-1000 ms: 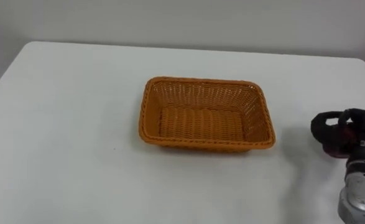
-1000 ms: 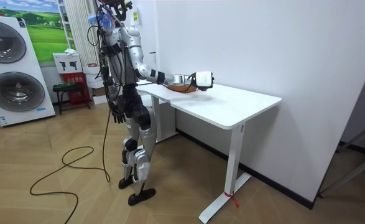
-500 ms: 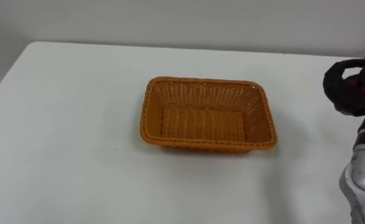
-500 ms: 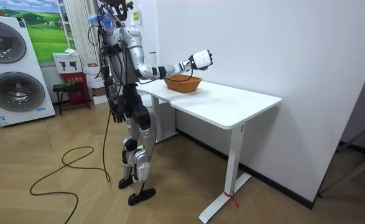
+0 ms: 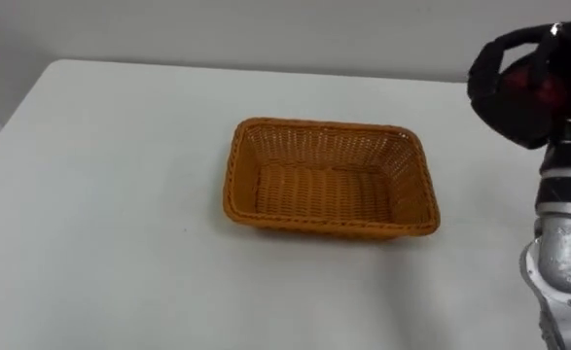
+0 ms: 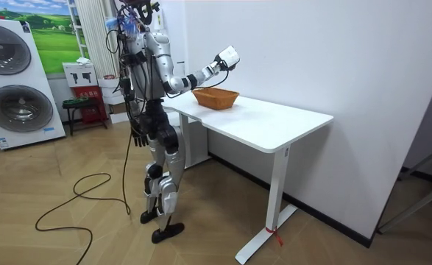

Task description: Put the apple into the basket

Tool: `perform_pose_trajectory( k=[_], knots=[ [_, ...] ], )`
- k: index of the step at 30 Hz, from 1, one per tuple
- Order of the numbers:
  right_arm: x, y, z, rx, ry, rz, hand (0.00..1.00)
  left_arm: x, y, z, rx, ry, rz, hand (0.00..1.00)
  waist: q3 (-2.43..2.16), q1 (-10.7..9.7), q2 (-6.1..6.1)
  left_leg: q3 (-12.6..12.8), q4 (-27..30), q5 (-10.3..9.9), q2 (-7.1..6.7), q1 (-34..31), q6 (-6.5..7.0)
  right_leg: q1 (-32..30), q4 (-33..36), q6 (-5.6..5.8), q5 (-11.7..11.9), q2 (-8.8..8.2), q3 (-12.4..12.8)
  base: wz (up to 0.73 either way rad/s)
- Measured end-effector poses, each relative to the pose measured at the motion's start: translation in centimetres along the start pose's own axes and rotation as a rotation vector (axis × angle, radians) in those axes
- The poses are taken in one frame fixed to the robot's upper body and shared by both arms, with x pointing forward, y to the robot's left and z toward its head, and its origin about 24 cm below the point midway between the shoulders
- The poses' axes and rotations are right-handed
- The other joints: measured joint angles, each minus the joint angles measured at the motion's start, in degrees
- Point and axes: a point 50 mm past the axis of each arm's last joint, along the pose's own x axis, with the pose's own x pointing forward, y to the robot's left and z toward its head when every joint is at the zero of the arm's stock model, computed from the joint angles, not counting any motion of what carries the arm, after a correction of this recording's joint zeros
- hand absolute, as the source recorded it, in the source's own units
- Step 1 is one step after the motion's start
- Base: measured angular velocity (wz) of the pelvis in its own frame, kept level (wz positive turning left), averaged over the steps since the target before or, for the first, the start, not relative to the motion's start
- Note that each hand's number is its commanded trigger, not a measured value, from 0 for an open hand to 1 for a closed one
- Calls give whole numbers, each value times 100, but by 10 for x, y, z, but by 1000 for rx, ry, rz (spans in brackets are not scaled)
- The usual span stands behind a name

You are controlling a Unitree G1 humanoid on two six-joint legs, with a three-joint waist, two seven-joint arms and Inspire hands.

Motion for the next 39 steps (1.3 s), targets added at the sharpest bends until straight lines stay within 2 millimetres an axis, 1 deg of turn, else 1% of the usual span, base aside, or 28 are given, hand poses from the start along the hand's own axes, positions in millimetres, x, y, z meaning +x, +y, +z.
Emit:
perform_pose_trajectory(
  k=[4, 5, 6, 7, 10, 14, 16, 25, 36, 39],
  knots=[
    [-3, 15, 12, -8, -58, 96, 100, 1, -4, 4, 17, 1, -13, 0, -2, 58, 25, -6, 0, 1, 4, -46, 0, -22, -5, 0, 0, -6, -17, 0],
    [-4, 17, 13, -4, -60, 110, 70, 2, -4, 5, 18, 3, -14, 0, -3, 62, 25, -4, 0, 2, 4, -46, 0, -21, -4, 0, 0, -7, -21, 0],
    [-5, 21, 14, 4, -64, 138, 44, 2, -5, 7, 22, -2, -16, 0, -6, 84, 20, -6, 1, 2, 4, -47, 0, -21, -5, 0, 0, -7, -25, 3],
    [-7, 25, 16, 15, -69, 167, 0, 2, -6, 8, 28, -5, -19, 0, -6, 90, 19, -28, 1, 3, 4, -56, 0, -14, -5, 0, 0, -9, -41, 3],
    [-8, 30, 22, 30, -89, 215, 0, 3, -7, 9, 26, -7, -23, 0, -10, 93, 12, -26, 1, 5, 3, -37, 3, -15, -6, 0, 0, -14, -47, 1],
    [-11, 35, 24, 39, -94, 260, 0, 3, -8, 8, 27, -3, -25, 0, -10, 72, -8, -74, -3, 5, 2, -33, 2, -7, -7, 0, 0, -14, -56, 0],
    [-12, 37, 24, 41, -95, 286, 0, 3, -8, 9, 28, -4, -25, 0, 4, 79, -32, -82, -7, 9, 1, -37, -2, -3, -11, 0, 0, -12, -64, 0],
    [-17, 47, 26, 58, -96, 365, 0, 3, -10, 9, 51, -1, -34, 0, 12, 72, -87, -76, -10, 11, 1, -58, -3, 5, -9, 0, 0, -13, -76, 0],
    [-18, 50, 26, 63, -96, 383, 0, 4, -10, 13, 57, -19, -35, 0, 9, 74, -102, -35, -8, 11, 3, -44, -3, 9, -10, 1, 1, -15, -69, 0],
    [-18, 49, 26, 61, -93, 373, 0, 4, -10, 14, 54, -21, -33, 0, 16, 33, -90, -38, 11, 10, 3, -44, -3, 34, -21, 2, 2, -23, -92, 2]
  ],
)
